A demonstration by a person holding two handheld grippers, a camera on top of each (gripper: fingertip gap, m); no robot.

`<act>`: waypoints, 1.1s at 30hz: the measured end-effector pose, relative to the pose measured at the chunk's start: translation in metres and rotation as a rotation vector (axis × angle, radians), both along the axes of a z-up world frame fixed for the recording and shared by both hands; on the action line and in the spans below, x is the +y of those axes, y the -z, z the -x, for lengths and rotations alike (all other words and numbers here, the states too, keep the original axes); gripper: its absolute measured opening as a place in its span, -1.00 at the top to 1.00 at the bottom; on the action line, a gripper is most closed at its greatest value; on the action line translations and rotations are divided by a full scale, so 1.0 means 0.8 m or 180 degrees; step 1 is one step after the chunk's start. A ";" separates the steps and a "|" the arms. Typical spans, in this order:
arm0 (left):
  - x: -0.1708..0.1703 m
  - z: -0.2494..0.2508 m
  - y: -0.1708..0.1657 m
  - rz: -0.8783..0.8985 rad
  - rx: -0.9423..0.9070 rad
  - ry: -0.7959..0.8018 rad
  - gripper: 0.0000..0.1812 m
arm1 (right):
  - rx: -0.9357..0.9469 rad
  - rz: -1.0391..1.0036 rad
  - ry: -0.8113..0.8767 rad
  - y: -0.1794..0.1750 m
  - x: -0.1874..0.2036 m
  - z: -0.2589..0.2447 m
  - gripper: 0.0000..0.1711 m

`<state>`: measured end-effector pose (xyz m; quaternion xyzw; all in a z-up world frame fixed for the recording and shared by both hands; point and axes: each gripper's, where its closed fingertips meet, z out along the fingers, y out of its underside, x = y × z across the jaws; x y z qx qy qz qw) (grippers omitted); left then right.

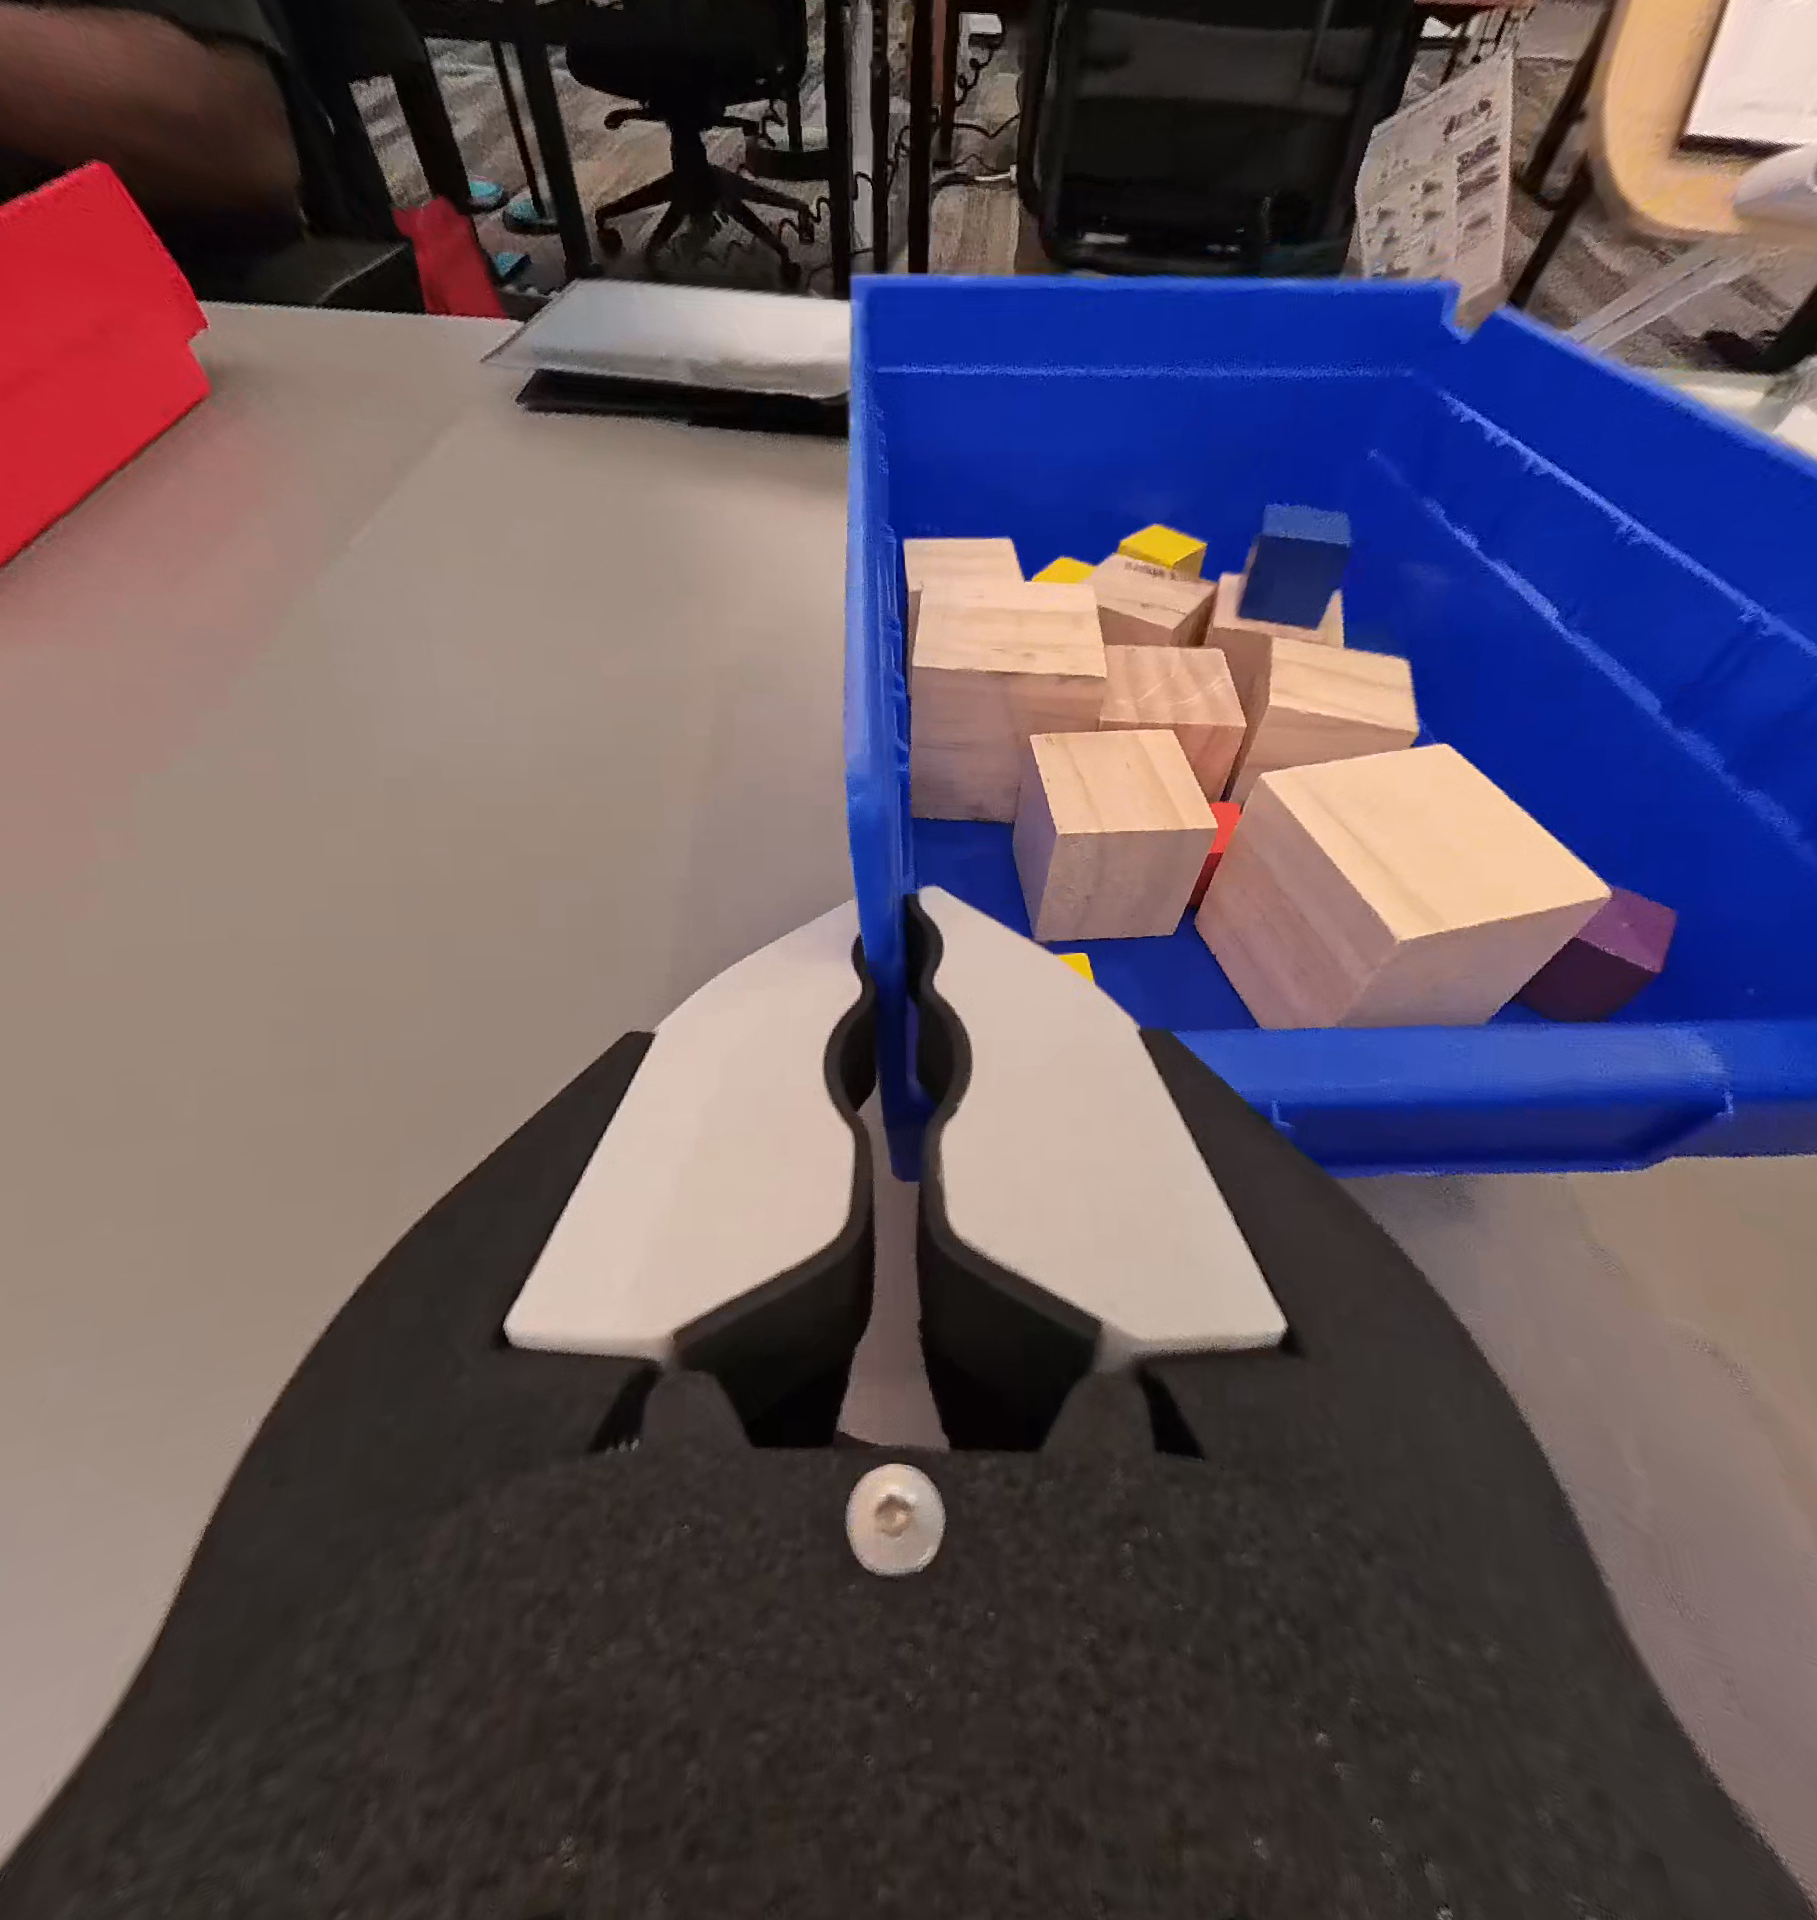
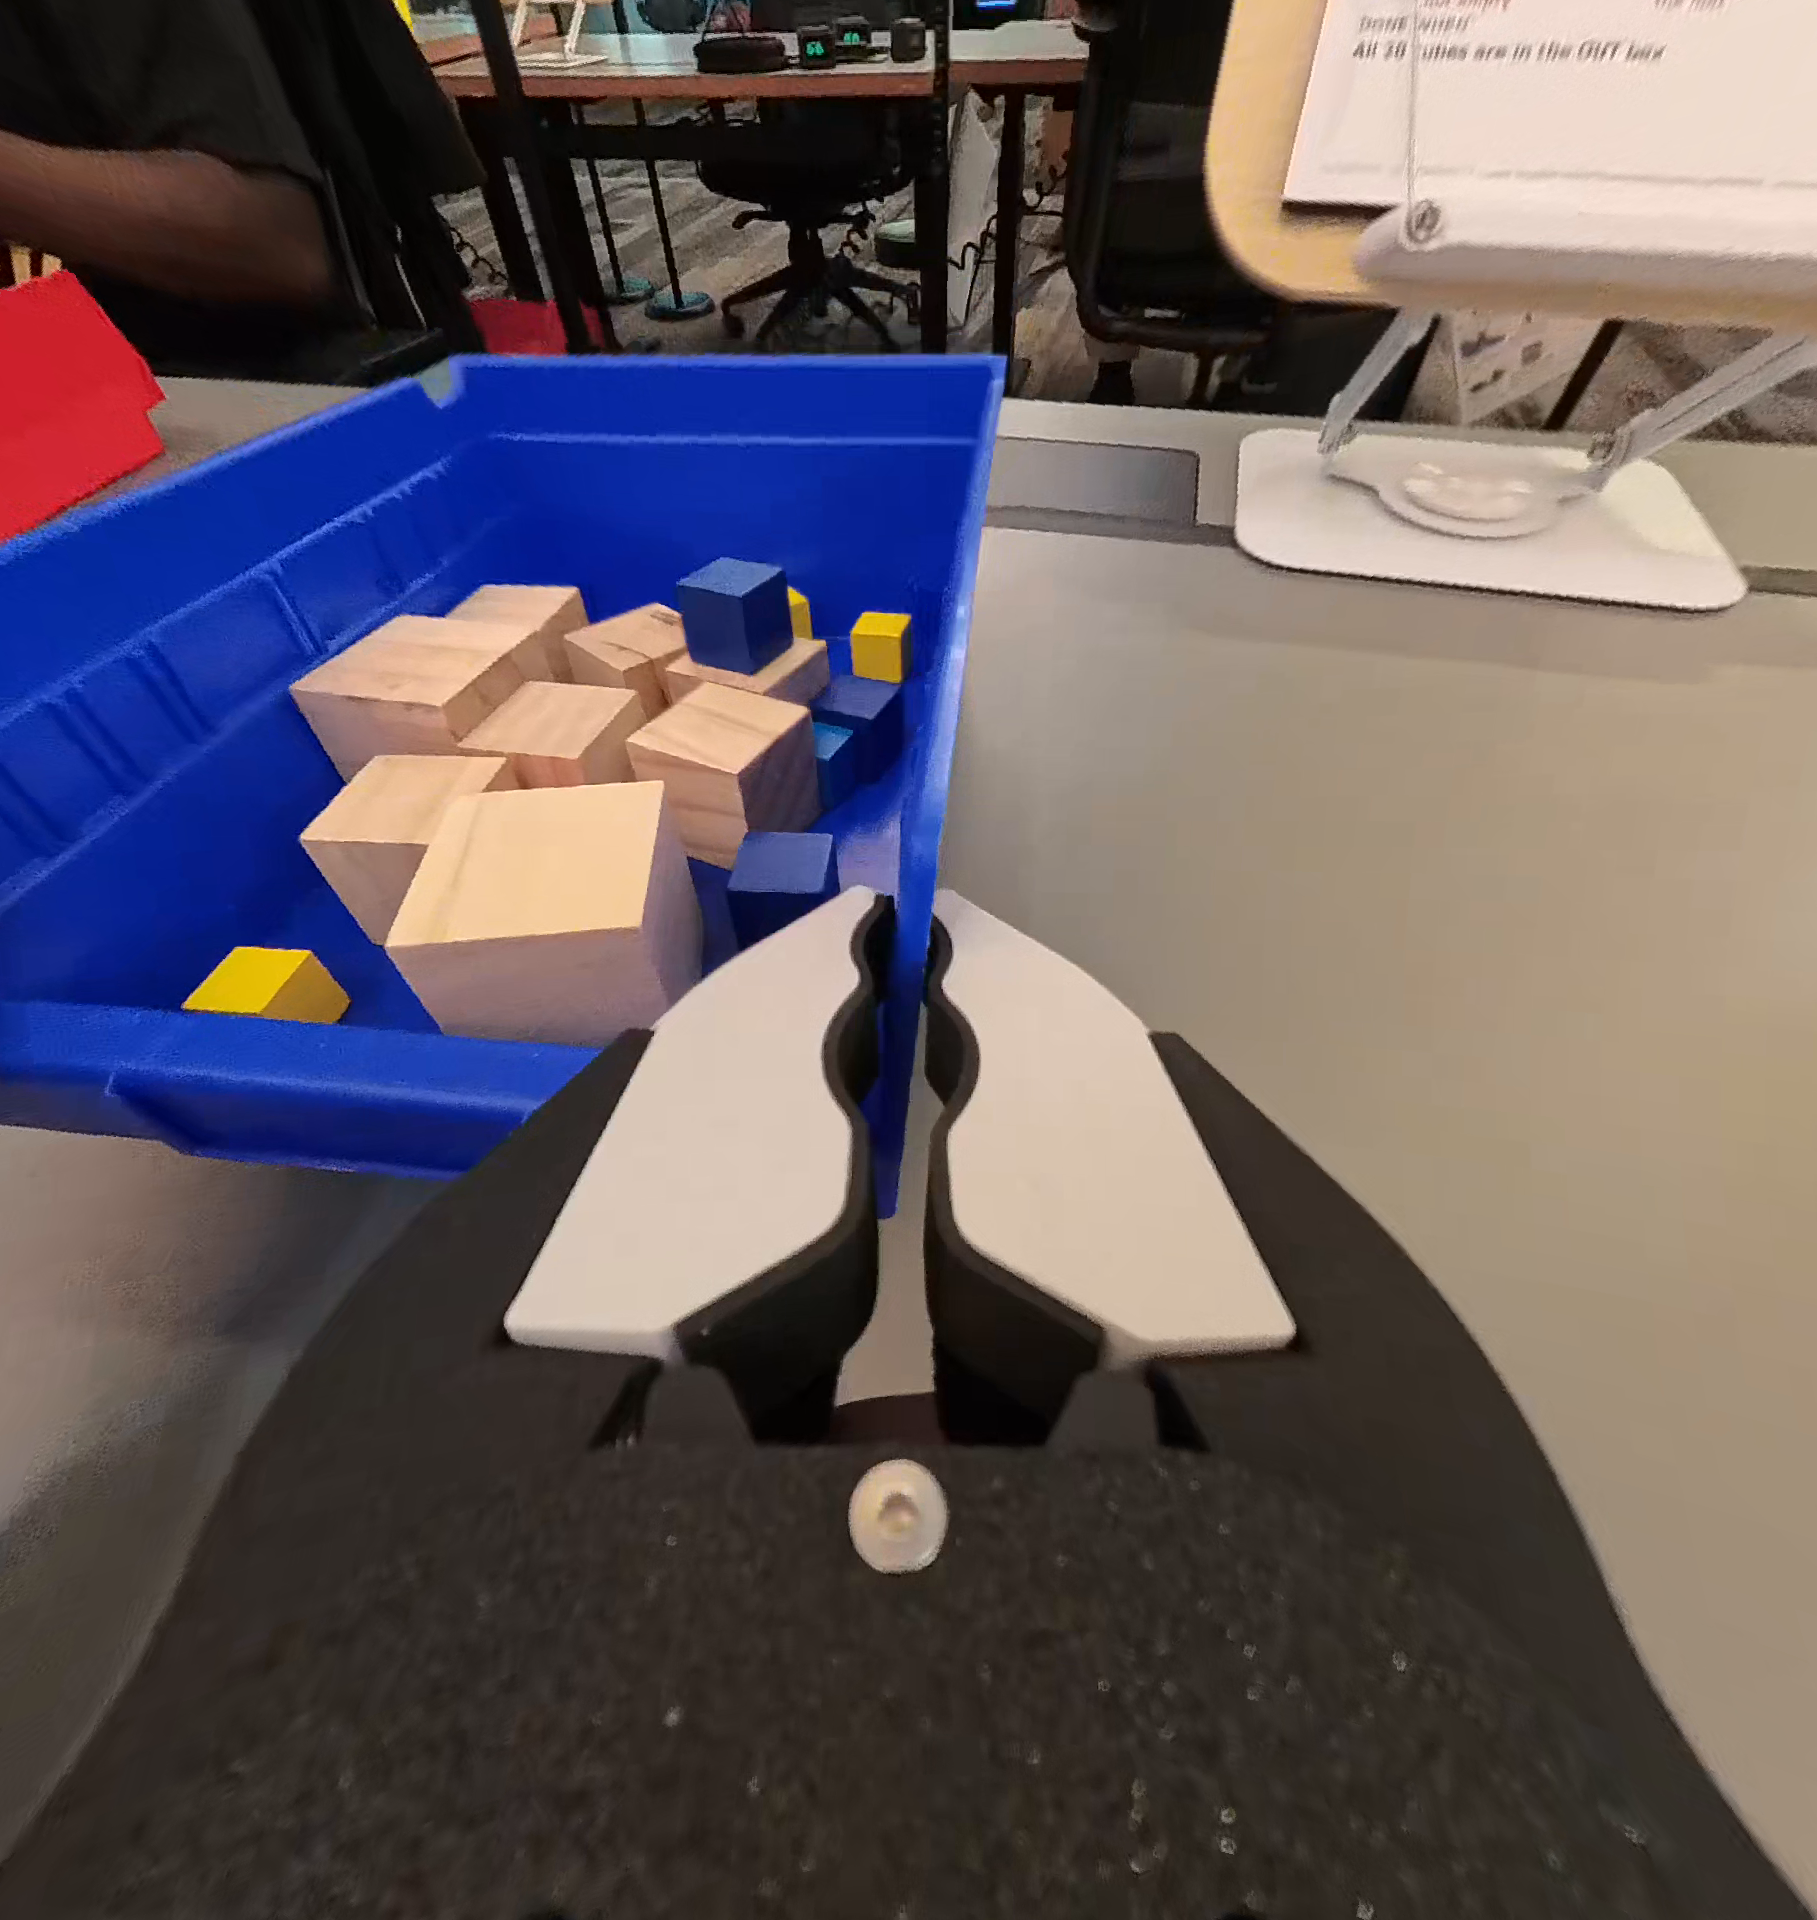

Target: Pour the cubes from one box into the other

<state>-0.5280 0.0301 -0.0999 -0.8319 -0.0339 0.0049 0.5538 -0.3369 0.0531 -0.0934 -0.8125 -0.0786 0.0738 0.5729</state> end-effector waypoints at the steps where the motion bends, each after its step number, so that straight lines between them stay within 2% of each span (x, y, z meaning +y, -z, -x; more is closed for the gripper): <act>1: 0.002 0.002 0.005 -0.0003 0.0000 0.0013 0.99 | 0.0022 -0.0005 0.0043 0.005 0.000 0.002 0.97; 4: 0.002 0.000 0.012 -0.0018 0.0103 0.0071 0.98 | 0.0072 -0.0028 0.0079 0.016 -0.003 -0.002 0.97; 7: -0.001 -0.005 0.033 0.0155 0.0043 0.0123 0.98 | 0.0196 0.0247 0.0019 0.036 -0.008 -0.006 0.96; 11: -0.005 -0.007 0.040 0.0125 -0.0199 0.0146 0.95 | 0.0272 0.0420 -0.0443 0.040 -0.016 -0.002 0.91; 14: -0.022 -0.011 0.026 0.0052 -0.0286 0.0180 0.71 | 0.0036 0.0485 -0.0842 0.021 -0.033 -0.021 0.69; 16: -0.038 -0.013 0.003 -0.0098 -0.0385 0.0159 0.64 | -0.0051 0.0404 -0.1167 -0.002 -0.052 -0.051 0.64; 18: -0.054 -0.027 -0.020 -0.0199 -0.0545 0.0263 0.49 | 0.0001 0.0369 -0.1482 -0.021 -0.077 -0.095 0.58; 20: -0.071 -0.051 -0.033 -0.0241 -0.0624 0.0466 0.39 | 0.0018 0.0395 -0.1542 -0.025 -0.094 -0.158 0.44; 23: -0.093 -0.087 -0.039 -0.0330 -0.0586 0.0676 0.34 | -0.0091 0.0264 -0.0809 -0.018 -0.093 -0.299 0.10; 26: -0.109 -0.116 -0.027 -0.0198 -0.0642 0.0794 0.24 | -0.0144 0.0125 -0.0054 -0.004 -0.105 -0.443 0.13; 28: -0.118 -0.119 -0.018 -0.0124 -0.0641 0.0719 0.21 | -0.0033 0.0110 0.0261 0.006 -0.120 -0.513 0.13; 33: -0.123 -0.109 0.002 -0.0297 -0.0496 0.0449 0.14 | 0.0040 0.0099 0.0683 0.045 -0.136 -0.607 0.09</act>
